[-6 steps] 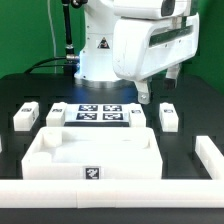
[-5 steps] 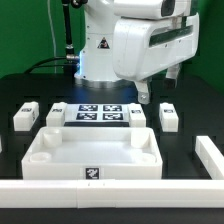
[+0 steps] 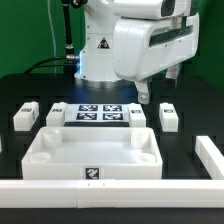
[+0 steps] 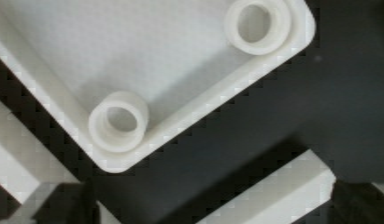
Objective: Assemble desk
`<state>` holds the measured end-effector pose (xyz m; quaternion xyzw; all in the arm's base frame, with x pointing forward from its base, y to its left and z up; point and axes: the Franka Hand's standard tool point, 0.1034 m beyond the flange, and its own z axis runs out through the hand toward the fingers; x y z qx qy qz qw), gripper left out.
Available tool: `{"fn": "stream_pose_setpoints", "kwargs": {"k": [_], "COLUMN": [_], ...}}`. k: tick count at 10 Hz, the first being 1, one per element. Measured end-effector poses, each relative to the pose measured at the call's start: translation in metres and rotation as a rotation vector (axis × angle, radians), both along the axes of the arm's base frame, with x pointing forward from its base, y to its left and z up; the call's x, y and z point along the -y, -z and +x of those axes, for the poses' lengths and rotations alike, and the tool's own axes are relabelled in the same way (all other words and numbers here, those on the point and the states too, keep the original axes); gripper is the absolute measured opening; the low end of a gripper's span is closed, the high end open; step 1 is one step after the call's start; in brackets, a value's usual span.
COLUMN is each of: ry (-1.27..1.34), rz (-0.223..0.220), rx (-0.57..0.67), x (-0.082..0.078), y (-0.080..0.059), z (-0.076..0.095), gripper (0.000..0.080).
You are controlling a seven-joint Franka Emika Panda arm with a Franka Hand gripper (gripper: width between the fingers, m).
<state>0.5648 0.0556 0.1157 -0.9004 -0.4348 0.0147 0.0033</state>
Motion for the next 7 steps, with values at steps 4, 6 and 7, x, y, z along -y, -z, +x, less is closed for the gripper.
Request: {"fn": "stream_pose_setpoints", "kwargs": {"k": [4,6,7], "ry": [-0.244,-0.436,-0.481], "rz": [0.005,0.008,0.01], "rx": [-0.014,0.008,0.009], "x": [0.019,0.023,0.026], "y": [0.004,0.01,0.012], "z": [-0.011,-0.016,-0.019], "gripper": [0.065,0.065,0.065]}}
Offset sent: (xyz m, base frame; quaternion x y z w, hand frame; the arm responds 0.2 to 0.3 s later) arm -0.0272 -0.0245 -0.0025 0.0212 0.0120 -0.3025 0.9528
